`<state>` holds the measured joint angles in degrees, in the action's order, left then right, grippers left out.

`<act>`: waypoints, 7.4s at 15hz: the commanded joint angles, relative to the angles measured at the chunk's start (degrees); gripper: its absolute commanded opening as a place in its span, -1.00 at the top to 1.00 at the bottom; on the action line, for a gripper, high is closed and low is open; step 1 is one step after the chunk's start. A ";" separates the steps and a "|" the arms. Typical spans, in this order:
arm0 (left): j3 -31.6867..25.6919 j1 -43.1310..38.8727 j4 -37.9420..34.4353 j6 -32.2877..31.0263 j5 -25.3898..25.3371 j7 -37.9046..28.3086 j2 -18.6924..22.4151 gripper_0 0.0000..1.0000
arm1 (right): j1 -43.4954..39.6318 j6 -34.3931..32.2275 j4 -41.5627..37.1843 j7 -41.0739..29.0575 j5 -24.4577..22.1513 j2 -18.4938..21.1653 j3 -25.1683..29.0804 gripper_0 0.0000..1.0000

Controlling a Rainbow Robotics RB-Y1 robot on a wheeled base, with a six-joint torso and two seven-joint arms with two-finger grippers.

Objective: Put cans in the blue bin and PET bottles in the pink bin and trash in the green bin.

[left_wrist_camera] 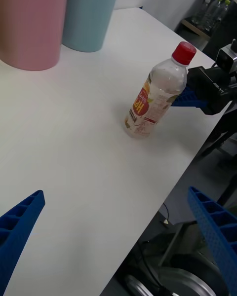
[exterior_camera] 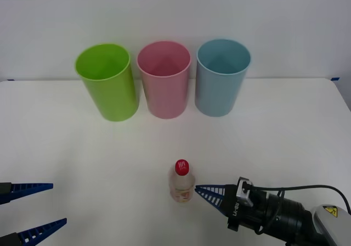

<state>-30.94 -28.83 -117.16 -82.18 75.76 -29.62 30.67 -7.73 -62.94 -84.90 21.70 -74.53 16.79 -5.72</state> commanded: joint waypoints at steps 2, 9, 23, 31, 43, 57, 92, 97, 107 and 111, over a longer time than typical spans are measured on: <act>0.00 0.00 0.00 0.00 0.00 0.00 0.00 -1.00 | 0.09 -0.08 0.00 0.01 0.00 0.08 0.00 1.00; 0.00 0.00 0.00 0.00 0.00 0.00 0.00 -1.00 | 0.09 0.01 0.00 0.19 0.09 0.00 0.18 1.00; 0.00 0.00 0.00 0.00 0.00 0.00 0.00 -1.00 | -0.09 -0.34 1.14 -0.08 1.05 0.08 0.53 -1.00; 0.00 0.00 0.00 0.00 0.00 0.00 0.00 -1.00 | -0.09 -1.22 1.14 0.27 1.67 0.08 0.62 -1.00; 0.00 0.00 0.00 0.00 0.00 0.00 0.00 -1.00 | 1.05 1.24 1.14 0.45 2.02 -0.71 -2.19 -1.00; 0.00 0.00 0.00 0.00 0.00 0.00 0.00 -1.00 | 2.55 8.36 1.14 1.68 -0.09 -4.84 -6.68 -1.00; 0.00 0.00 0.00 0.00 0.00 0.00 0.00 -1.00 | 2.90 8.36 1.06 3.44 2.55 -4.40 -7.47 1.00; 0.00 0.00 0.00 0.00 0.00 0.00 0.00 -1.00 | 1.32 7.92 -5.18 2.21 4.74 -4.05 -7.12 1.00; 0.00 0.00 0.00 0.00 0.00 0.00 0.00 -1.00 | -1.67 9.86 -23.64 -15.28 4.74 0.00 -2.90 1.00; 0.00 0.00 0.00 0.00 0.00 0.00 0.00 -1.00 | 0.09 12.05 -26.54 -19.41 4.74 -1.50 -2.11 1.00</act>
<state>-30.94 -28.83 -117.16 -82.18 75.76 -29.62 30.67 -8.32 -51.35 -111.36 2.66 -69.79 15.91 -7.84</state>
